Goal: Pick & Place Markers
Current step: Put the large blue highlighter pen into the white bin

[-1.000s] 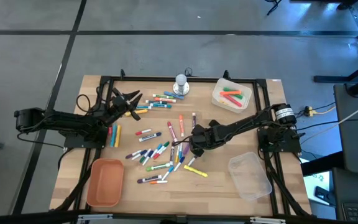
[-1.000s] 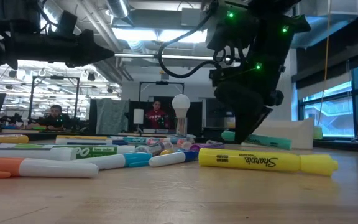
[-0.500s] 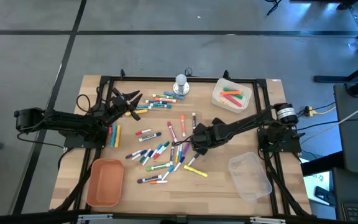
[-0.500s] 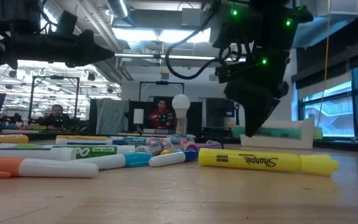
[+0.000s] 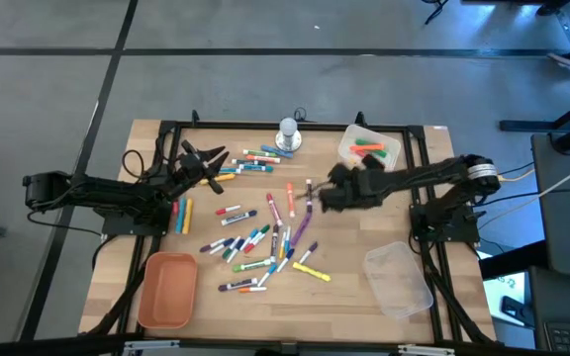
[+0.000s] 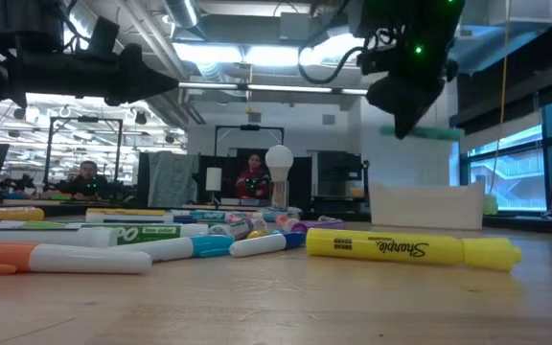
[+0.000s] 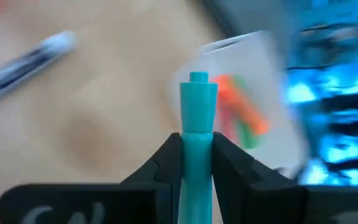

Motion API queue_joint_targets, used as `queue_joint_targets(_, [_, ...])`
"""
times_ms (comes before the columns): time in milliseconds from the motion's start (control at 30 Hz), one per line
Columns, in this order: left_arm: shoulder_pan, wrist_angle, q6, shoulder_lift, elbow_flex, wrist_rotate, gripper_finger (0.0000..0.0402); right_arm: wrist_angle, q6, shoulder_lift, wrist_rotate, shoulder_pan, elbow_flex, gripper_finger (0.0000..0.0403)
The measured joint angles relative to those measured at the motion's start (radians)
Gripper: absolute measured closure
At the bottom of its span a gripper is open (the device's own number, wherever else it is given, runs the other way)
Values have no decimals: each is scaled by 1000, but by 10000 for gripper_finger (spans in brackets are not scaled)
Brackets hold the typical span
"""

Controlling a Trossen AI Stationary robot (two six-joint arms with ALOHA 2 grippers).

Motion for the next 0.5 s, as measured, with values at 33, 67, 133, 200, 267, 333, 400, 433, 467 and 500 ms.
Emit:
queue_joint_targets(33, [0,-1,0,0,0,0,316,4,-34,-6,37,-32,0,335])
queue_joint_targets(67, [0,-1,0,0,0,0,316,8,-73,-8,67,-66,0,335])
queue_joint_targets(133, [0,-2,-1,0,0,0,315,29,-178,-7,106,-137,0,335])
queue_joint_targets(200, [0,-2,-1,0,0,0,316,61,-288,5,119,-211,0,335])
queue_joint_targets(267, [0,-2,0,0,0,0,315,95,-370,16,113,-278,-1,335])
queue_joint_targets(333, [0,-2,0,0,0,0,315,119,-429,24,98,-329,-1,330])
queue_joint_targets(400, [0,-3,13,0,0,0,315,130,-457,31,92,-363,-1,322])
queue_joint_targets(433, [0,-7,18,0,0,0,315,134,-460,33,89,-376,-2,317])
queue_joint_targets(467, [0,-12,22,0,0,0,315,136,-461,34,85,-386,-2,313])
queue_joint_targets(500, [0,-17,22,0,0,-1,316,136,-459,34,80,-395,-2,310])
